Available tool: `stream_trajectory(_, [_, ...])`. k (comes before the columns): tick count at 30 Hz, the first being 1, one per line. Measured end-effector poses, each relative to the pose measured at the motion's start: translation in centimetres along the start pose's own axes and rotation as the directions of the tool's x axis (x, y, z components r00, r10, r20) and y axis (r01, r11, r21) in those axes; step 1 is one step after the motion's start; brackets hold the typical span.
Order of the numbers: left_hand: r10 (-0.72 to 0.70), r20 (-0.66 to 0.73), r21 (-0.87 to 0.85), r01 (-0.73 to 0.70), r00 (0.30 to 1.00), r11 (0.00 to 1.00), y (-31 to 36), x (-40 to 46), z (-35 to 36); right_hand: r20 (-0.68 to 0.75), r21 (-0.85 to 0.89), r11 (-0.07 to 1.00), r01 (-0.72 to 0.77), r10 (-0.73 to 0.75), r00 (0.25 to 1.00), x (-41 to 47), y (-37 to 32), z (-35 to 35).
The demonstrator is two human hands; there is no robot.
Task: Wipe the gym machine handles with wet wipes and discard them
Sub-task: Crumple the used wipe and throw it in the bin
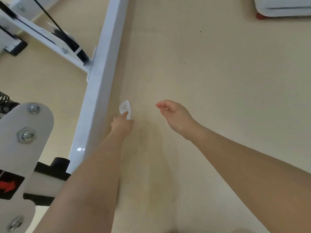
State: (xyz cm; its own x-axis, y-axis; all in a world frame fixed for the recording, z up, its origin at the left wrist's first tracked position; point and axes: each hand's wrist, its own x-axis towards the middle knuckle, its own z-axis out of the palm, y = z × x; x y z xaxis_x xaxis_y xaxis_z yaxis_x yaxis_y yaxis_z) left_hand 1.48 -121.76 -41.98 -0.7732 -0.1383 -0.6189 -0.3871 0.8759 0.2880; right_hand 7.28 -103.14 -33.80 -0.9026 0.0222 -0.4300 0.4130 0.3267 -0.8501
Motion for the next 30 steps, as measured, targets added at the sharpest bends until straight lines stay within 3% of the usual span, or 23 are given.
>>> stream_trajectory(6, [0.108,-0.020,0.004,-0.108,0.994,0.994,1.7,0.0,1.1,-0.025,-0.003,1.000,-0.028,0.028,0.999,0.3,1.8,-0.8])
stream_trajectory(10, [0.247,-0.111,-0.205,-0.265,0.963,0.942,5.0,-3.4,3.0,-0.096,0.023,0.999,-0.039,0.041,0.995,-0.7,3.2,-3.0])
stream_trajectory(15, [0.351,-0.114,-0.530,-0.356,0.929,0.769,11.9,-10.3,4.9,-0.191,-0.005,1.000,0.000,-0.001,0.982,-3.7,5.4,-8.1])
stream_trajectory(22, [0.642,-0.031,-0.561,-0.545,0.766,0.623,24.2,-22.2,7.2,-0.215,0.304,0.952,0.035,0.033,0.976,-12.9,7.2,-21.6])
stream_trajectory(25, [0.711,0.032,-0.561,-0.576,0.703,0.595,29.8,-28.9,10.0,-0.295,0.427,0.902,0.063,0.073,0.953,-20.2,8.2,-28.7])
stream_trajectory(30, [0.794,0.185,-0.548,-0.610,0.579,0.572,38.8,-44.0,13.3,-0.438,0.460,0.886,0.053,0.174,0.882,-35.0,7.4,-41.1])
